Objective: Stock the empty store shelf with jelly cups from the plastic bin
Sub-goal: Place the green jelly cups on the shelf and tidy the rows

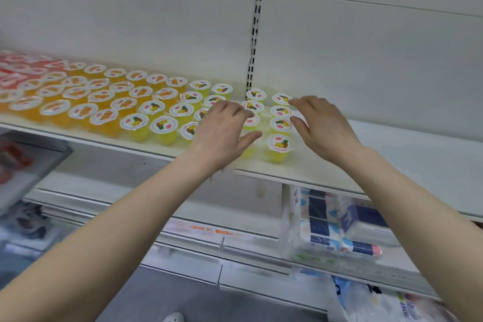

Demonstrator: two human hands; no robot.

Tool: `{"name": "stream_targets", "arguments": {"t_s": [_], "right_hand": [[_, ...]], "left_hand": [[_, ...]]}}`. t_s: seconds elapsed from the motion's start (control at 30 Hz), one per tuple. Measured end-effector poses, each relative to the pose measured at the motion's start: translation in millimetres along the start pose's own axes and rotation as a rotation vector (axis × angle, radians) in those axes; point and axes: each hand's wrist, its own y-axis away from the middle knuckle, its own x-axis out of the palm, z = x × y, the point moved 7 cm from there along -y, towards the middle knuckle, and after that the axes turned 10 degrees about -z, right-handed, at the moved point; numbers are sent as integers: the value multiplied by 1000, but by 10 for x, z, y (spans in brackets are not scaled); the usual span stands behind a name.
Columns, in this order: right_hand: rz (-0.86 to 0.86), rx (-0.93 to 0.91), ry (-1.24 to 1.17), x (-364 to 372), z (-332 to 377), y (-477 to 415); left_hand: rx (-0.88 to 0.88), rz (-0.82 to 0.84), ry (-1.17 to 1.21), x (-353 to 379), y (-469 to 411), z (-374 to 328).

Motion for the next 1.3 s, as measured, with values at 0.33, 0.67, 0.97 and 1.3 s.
{"name": "stream_targets", "arguments": {"t_s": [0.33,0.67,0.97,1.3], "right_hand": [[-88,-295,-109,-7,1409,-332],[-51,-499,-188,304,3332,-566],[10,-639,-323,820,5520,-594],[135,-812,-433,1363,7549,-455]], "left_hand": [[-116,-96,-176,-906,594,974],[-279,-114,-300,-1836,1695,2274],[-447,-37,-400,-2766,3072,3684],[-770,15,-369,-3368,4576,4785]]}}
